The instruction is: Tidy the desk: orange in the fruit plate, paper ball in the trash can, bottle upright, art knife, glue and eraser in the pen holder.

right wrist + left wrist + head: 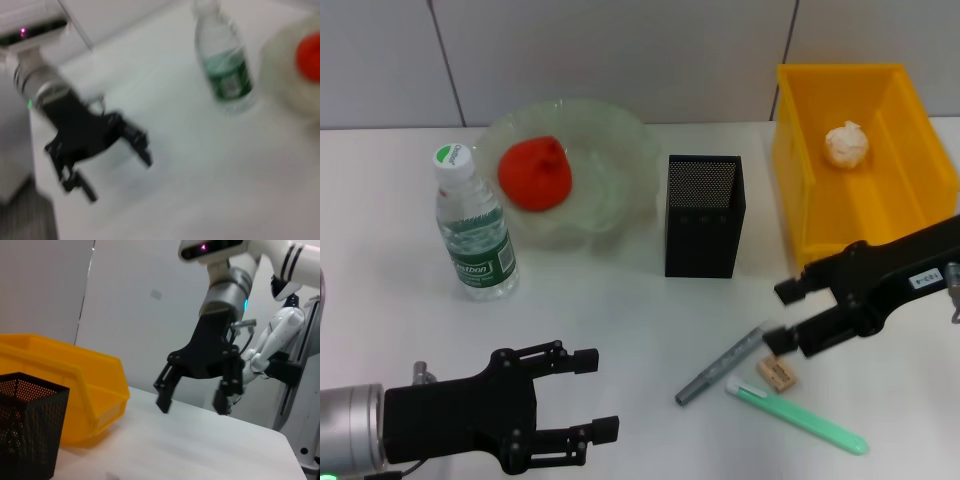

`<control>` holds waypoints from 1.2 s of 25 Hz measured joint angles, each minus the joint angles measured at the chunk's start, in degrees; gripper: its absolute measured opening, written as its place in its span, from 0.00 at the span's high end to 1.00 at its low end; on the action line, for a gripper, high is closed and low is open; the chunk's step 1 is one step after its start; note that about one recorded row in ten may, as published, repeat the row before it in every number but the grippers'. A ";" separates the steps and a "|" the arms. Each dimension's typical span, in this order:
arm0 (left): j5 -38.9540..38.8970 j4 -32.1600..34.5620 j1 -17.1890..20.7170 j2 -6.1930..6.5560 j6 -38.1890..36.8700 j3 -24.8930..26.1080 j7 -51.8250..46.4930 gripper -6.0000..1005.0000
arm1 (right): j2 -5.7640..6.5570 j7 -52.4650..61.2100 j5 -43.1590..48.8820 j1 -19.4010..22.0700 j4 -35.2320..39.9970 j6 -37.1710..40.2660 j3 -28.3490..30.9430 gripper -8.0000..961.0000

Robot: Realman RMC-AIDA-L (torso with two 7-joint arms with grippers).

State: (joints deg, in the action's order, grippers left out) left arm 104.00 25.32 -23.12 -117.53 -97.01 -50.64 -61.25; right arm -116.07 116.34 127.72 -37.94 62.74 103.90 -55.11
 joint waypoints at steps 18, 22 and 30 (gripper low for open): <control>0.27 -1.28 0.59 -0.56 0.93 -0.52 3.91 0.22 | -3.30 21.73 17.27 -14.23 -0.35 -2.41 -28.91 0.15; 0.27 -1.74 0.90 -0.51 0.99 -0.53 5.05 0.22 | -3.41 22.29 16.95 -14.04 -1.50 -6.45 -32.96 0.15; 1.53 -2.20 0.97 -0.50 2.47 -0.77 7.08 0.22 | -3.52 22.00 15.79 -13.98 -4.27 -10.53 -36.31 0.15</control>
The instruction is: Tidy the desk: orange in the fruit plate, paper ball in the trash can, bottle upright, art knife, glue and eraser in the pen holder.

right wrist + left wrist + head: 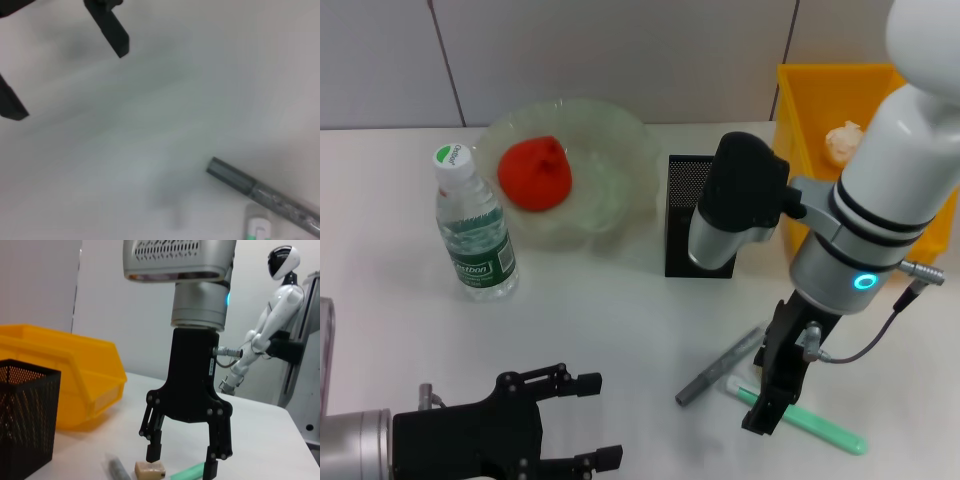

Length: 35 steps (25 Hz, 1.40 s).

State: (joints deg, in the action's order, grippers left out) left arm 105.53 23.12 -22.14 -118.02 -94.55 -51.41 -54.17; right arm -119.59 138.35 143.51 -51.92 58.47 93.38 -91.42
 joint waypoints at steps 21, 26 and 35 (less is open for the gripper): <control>0.17 -0.01 -0.06 0.00 -0.18 0.44 0.30 0.22 | -0.07 -0.16 -1.22 -0.34 -3.32 -6.04 -5.87 0.15; 0.07 -0.01 -0.03 0.00 -0.25 0.44 0.28 0.22 | -0.10 -0.26 -1.59 -0.18 -3.41 -6.71 -6.09 0.19; -0.24 -0.01 0.00 -0.01 -0.54 0.51 0.30 0.22 | -0.11 -0.33 -2.03 -0.22 -3.63 -7.11 -7.25 0.34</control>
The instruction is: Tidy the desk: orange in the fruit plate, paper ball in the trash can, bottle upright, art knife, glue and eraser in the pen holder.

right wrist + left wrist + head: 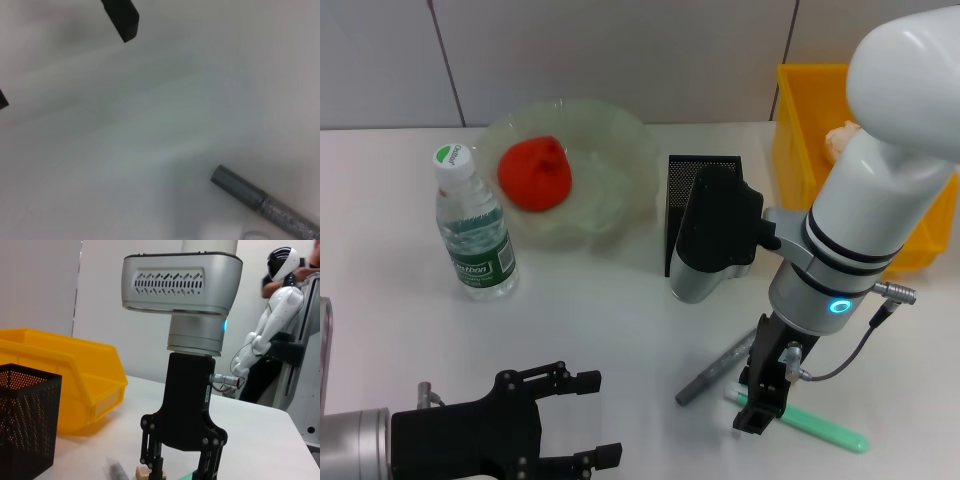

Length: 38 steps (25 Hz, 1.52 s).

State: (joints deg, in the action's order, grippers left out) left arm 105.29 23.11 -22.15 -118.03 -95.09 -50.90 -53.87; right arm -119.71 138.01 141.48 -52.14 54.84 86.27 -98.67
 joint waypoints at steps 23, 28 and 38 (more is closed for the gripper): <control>0.00 0.00 0.00 0.00 -0.01 0.01 -0.27 0.22 | 0.00 0.05 0.01 0.08 -1.02 -2.07 -1.70 0.55; 0.00 0.00 0.05 0.00 -0.01 0.01 -0.27 0.22 | -0.03 0.00 -0.26 0.24 -1.02 -2.20 -1.70 0.56; 0.00 0.00 0.09 0.00 -0.01 0.01 -0.27 0.22 | -0.08 0.00 -0.49 0.09 -1.11 -2.20 -1.70 0.68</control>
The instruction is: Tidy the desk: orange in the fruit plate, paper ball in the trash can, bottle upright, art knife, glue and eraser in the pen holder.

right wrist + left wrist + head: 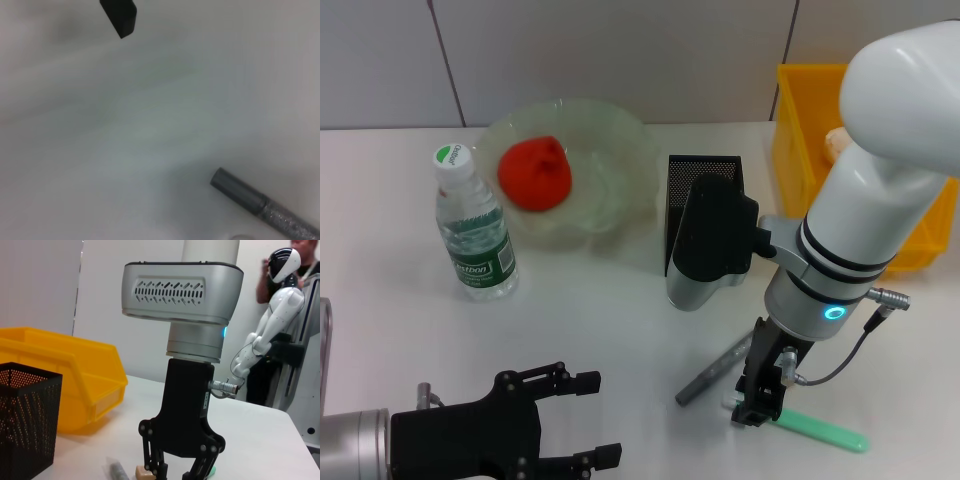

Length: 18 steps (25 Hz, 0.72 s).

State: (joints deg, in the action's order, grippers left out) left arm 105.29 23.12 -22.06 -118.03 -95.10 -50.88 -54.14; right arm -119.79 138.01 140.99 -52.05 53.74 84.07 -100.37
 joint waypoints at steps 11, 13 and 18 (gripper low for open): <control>0.00 0.00 0.00 0.00 0.00 0.08 0.00 0.22 | 0.00 0.08 0.28 -0.25 0.05 -0.05 -0.05 0.68; 0.00 0.00 0.00 0.00 0.00 0.08 0.00 0.22 | 0.00 0.07 0.27 -0.29 0.05 -0.17 -0.46 0.68; 0.00 0.00 0.00 0.00 0.00 0.08 0.00 0.22 | 0.00 0.20 0.27 -0.32 0.04 -0.67 -2.24 0.68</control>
State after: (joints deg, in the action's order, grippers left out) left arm 105.29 23.12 -22.06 -118.03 -95.10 -50.80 -54.14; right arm -119.79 138.21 141.26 -52.36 53.78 83.40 -102.62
